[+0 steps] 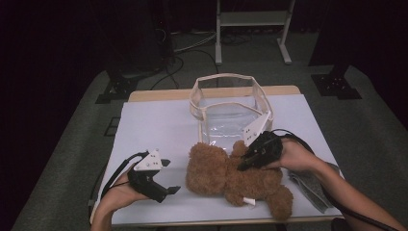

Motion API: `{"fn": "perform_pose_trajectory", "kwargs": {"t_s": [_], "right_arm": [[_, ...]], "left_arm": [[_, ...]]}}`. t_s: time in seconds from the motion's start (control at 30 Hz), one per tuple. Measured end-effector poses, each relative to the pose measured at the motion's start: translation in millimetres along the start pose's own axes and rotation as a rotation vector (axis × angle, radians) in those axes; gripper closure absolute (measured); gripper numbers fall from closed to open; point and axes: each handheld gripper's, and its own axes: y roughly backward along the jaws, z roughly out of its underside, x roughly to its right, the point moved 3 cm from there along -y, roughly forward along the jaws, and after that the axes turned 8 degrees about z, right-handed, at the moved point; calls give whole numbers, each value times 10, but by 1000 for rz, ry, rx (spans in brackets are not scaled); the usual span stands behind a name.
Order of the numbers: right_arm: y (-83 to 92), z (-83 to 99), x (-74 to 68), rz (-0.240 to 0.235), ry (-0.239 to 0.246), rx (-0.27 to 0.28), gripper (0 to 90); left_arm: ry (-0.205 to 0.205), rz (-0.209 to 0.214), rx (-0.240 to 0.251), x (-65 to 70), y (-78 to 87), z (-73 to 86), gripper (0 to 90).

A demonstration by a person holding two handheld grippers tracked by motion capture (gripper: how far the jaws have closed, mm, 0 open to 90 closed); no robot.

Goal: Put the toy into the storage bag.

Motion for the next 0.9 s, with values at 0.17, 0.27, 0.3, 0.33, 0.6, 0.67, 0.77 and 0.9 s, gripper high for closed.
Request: {"fn": "perform_pose_trajectory", "kwargs": {"t_s": [0.17,0.27,0.3,0.33,0.6,0.67,0.77,0.9], "right_arm": [[1,-5,-2,5,-2,9,812],[15,-17,-19,4,3,15,813],[24,-21,-26,6,4,13,815],[30,-23,-28,6,3,20,815],[105,-66,-42,12,-3,31,815],[139,-93,-49,6,-3,34,816],[197,-139,-49,11,5,40,816],[295,-182,-32,18,-8,56,815]], "left_arm": [[-4,-5,0,2,21,-1,90],[-4,-7,2,3,25,-4,90],[-5,-7,0,0,28,-2,90],[-3,-7,0,-2,27,0,90],[6,-14,0,-24,49,26,90],[2,-15,0,-26,57,24,90],[4,-14,4,-23,68,24,90],[7,-17,3,-34,85,38,90]]}}
